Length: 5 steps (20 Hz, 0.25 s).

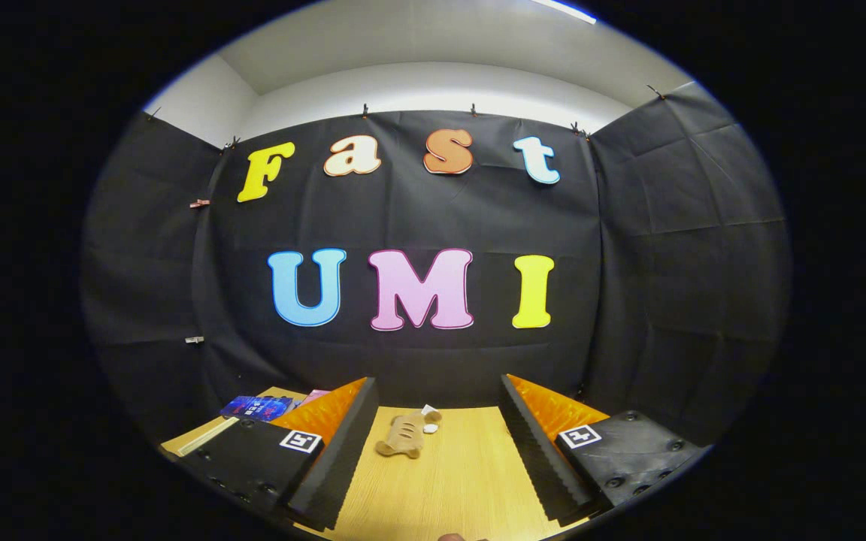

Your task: Open the storage box then place both shoes into the box .Put the left shoe in first, then the right shoe, with the right side of both shoes facing outward in a uniform manner.

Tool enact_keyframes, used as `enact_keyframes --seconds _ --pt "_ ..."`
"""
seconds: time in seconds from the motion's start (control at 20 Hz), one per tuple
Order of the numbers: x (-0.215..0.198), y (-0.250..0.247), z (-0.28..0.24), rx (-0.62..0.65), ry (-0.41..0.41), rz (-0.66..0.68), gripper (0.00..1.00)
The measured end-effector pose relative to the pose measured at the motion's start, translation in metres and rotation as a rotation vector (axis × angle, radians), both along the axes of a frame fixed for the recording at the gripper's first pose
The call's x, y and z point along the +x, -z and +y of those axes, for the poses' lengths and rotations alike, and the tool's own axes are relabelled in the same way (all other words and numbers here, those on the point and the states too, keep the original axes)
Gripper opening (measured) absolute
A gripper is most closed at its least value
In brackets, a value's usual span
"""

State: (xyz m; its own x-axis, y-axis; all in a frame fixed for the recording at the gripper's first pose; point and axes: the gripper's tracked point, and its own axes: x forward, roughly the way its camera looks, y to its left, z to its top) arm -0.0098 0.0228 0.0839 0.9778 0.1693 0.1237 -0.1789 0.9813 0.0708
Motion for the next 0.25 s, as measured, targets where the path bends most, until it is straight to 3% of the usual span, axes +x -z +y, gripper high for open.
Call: enact_keyframes --seconds 0.25 --pt "0.0058 0.0060 0.0114 0.023 0.035 0.037 0.98"
